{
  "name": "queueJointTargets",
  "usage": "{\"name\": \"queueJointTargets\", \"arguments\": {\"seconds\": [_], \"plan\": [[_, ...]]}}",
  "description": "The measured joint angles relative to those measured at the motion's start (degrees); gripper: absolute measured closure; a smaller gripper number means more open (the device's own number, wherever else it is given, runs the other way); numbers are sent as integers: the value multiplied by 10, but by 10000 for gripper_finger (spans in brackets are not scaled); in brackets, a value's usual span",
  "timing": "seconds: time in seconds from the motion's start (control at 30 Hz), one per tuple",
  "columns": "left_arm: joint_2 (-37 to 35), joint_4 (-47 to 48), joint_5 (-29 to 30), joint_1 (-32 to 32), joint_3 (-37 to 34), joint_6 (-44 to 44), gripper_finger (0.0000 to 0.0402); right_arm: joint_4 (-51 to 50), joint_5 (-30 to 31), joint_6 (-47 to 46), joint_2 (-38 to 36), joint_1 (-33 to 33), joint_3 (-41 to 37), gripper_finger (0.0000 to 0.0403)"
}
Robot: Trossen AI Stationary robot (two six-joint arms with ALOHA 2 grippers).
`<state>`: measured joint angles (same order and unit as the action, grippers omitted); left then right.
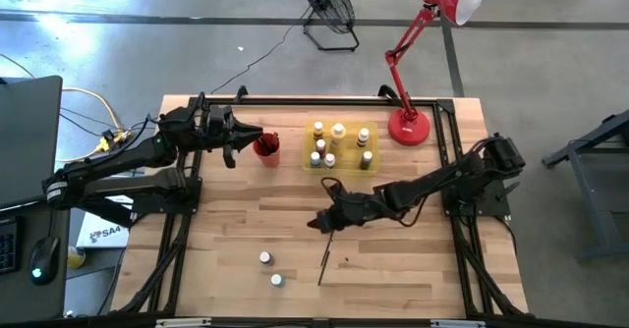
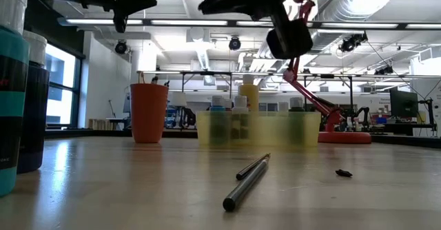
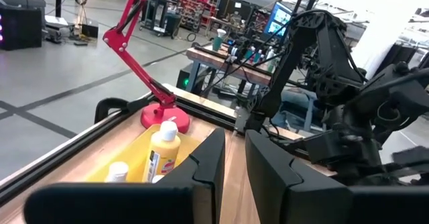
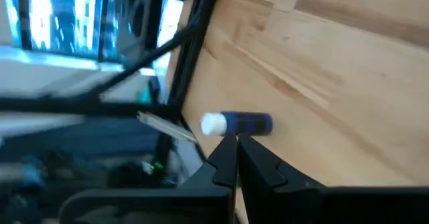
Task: Pick & Place Paint Supplies
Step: Put the orange paintbrush into the orange cup
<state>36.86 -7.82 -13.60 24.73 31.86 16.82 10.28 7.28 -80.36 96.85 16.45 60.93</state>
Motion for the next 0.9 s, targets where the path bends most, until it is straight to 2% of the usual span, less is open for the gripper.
{"name": "queueJointTargets", "arguments": {"seconds": [0.07,0.23,0.3,0.6,0.73,0.9], "plan": [[0,0,0,0,0,0,346,-2,12,-41,0,-3,0,398],[0,16,0,0,0,-2,346,-9,107,-105,0,5,0,400],[-2,33,-11,0,0,0,346,-40,135,-123,0,10,13,400],[-3,93,-83,0,1,1,346,-412,254,-230,9,24,211,400],[-3,85,-87,0,1,0,346,-497,242,-299,28,18,237,400],[-3,75,-86,0,1,0,346,-572,127,-401,85,12,235,400]]}}
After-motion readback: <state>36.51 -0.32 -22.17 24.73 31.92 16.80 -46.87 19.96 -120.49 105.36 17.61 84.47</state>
